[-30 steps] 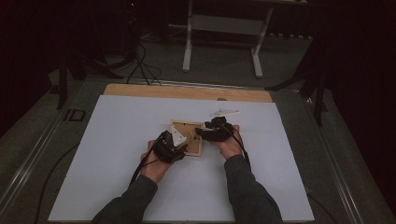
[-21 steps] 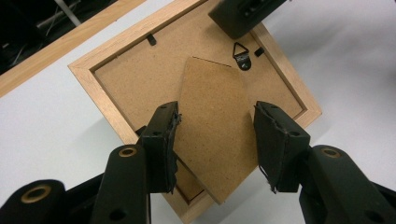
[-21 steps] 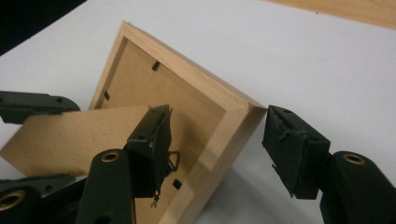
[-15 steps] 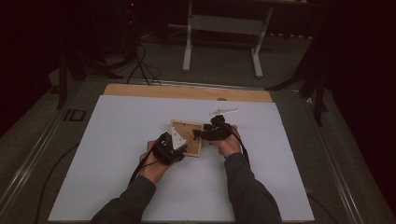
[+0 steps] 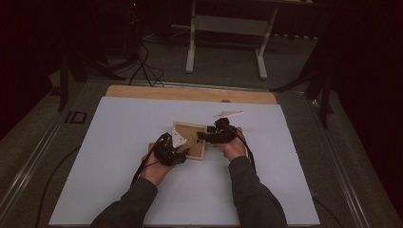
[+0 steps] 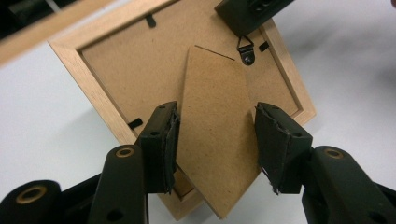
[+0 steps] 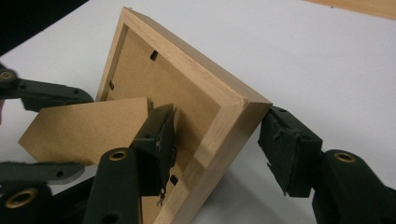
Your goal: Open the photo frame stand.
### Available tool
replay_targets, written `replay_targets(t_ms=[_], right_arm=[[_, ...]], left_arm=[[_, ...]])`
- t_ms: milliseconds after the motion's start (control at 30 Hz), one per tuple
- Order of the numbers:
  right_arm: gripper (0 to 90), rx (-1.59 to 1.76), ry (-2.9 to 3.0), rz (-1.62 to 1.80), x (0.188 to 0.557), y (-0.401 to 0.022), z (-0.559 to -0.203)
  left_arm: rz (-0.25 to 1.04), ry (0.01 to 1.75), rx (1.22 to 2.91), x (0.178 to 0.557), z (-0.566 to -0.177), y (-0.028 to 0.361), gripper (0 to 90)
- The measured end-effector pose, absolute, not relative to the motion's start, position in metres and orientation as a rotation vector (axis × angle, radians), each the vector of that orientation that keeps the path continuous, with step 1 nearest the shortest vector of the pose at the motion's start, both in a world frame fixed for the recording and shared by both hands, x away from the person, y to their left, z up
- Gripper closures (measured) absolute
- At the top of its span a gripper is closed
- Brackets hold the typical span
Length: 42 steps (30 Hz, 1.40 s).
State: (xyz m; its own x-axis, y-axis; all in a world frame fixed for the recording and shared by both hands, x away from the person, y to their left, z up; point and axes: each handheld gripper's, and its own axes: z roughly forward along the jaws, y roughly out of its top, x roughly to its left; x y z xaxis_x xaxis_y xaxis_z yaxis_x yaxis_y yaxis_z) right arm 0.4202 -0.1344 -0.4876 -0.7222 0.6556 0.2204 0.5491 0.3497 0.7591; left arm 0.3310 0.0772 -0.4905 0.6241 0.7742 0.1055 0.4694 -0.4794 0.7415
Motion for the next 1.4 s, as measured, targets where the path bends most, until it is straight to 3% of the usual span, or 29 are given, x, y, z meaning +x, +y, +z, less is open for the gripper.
replay_targets(t_ms=[300,1033,1400], right_arm=[[47.1,1.08,2.477,1.315,0.417,-0.134,-0.484],[59.0,1.083,2.422,1.378,0.412,-0.145,-0.47],[59.6,1.038,2.426,1.383,0.407,-0.145,-0.467]], left_arm=[[0.408,1.035,2.159,0.339,-0.492,0.083,54.5],[0.51,0.976,2.237,0.344,-0.489,0.076,57.3],[0.477,0.975,2.242,0.345,-0.492,0.077,58.4]])
